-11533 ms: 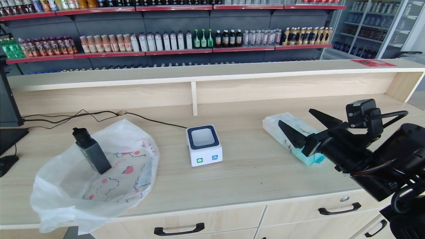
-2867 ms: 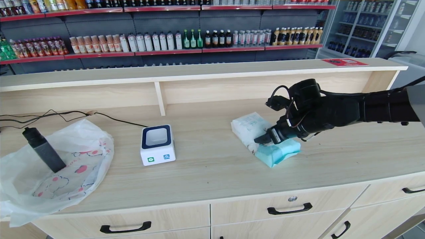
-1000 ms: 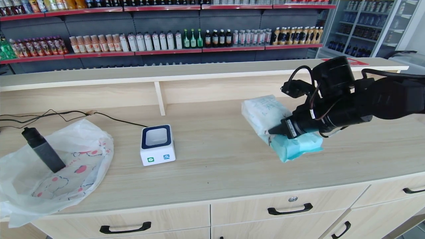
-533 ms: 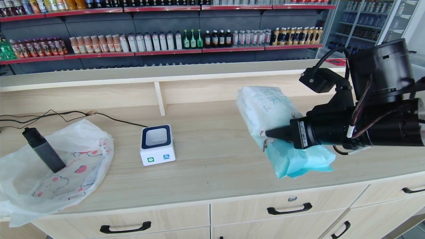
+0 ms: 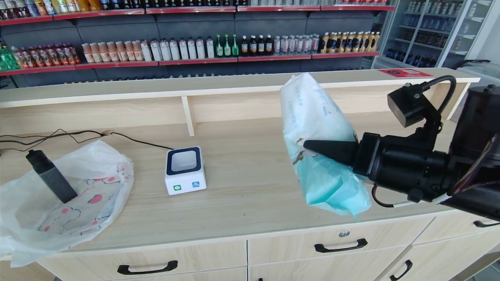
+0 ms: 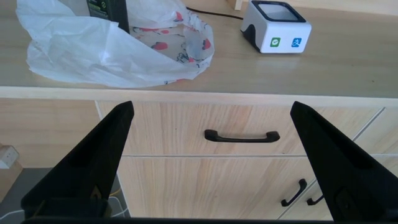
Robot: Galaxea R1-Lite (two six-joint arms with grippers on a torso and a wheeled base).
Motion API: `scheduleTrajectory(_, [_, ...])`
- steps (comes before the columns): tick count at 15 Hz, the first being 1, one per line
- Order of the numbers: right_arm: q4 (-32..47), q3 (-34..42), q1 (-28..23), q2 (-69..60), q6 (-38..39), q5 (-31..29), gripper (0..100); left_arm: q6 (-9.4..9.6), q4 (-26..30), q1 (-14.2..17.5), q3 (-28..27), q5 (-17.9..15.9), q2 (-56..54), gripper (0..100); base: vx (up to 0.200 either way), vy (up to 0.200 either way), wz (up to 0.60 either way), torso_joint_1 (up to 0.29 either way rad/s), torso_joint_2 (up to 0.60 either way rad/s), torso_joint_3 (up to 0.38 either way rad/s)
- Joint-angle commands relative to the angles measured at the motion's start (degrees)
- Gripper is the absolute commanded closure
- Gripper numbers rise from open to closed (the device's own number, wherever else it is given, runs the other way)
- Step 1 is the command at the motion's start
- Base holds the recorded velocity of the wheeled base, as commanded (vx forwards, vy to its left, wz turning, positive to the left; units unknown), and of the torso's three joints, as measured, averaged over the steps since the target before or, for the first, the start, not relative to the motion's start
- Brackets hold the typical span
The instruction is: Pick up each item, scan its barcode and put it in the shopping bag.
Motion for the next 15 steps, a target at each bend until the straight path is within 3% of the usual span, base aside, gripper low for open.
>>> scheduleTrajectory(1, [-8.9, 6.7, 2.8, -2.3, 10.8, 0.6, 100, -0.01, 0.0, 0.1, 0.0, 0.0, 0.0, 0, 0.0, 0.0, 0.0, 0.0, 0.0, 0.0])
scheduleTrajectory(2, [-18.9, 9.1, 4.0, 0.0, 20.0, 0.6, 100, -0.01, 0.0, 0.1, 0.0, 0.0, 0.0, 0, 0.0, 0.0, 0.0, 0.0, 0.0, 0.0])
scheduleTrajectory(6, [-44.5, 17.2, 8.0, 10.4, 29.7, 3.0, 100, -0.01, 0.0, 0.0, 0.0, 0.1, 0.0, 0, 0.0, 0.0, 0.0, 0.0, 0.0, 0.0])
scheduleTrajectory(8, [-47.0, 18.2, 11.1, 11.2, 33.1, 3.9, 100, -0.01, 0.0, 0.1, 0.0, 0.0, 0.0, 0, 0.0, 0.0, 0.0, 0.0, 0.0, 0.0])
scheduleTrajectory(9, [-48.3, 17.6, 11.9, 12.7, 43.1, 5.3, 100, -0.01, 0.0, 0.0, 0.0, 0.0, 0.0, 0, 0.0, 0.0, 0.0, 0.0, 0.0, 0.0])
scheduleTrajectory(10, [-50.6, 17.6, 10.8, 13.5, 48.3, 6.3, 100, -0.01, 0.0, 0.0, 0.0, 0.0, 0.0, 0, 0.0, 0.0, 0.0, 0.0, 0.0, 0.0])
scheduleTrajectory(12, [-56.0, 20.0, 6.1, 13.8, 56.4, 15.8, 100, -0.01, 0.0, 0.1, 0.0, 0.1, 0.0, 0, 0.0, 0.0, 0.0, 0.0, 0.0, 0.0])
scheduleTrajectory(14, [-56.8, 23.8, 1.6, 12.2, 63.2, 27.5, 100, -0.01, 0.0, 0.0, 0.0, 0.1, 0.0, 0, 0.0, 0.0, 0.0, 0.0, 0.0, 0.0])
scheduleTrajectory(15, [-56.8, 24.0, 0.2, 11.2, 66.0, 30.2, 100, -0.01, 0.0, 0.0, 0.0, 0.0, 0.0, 0, 0.0, 0.0, 0.0, 0.0, 0.0, 0.0])
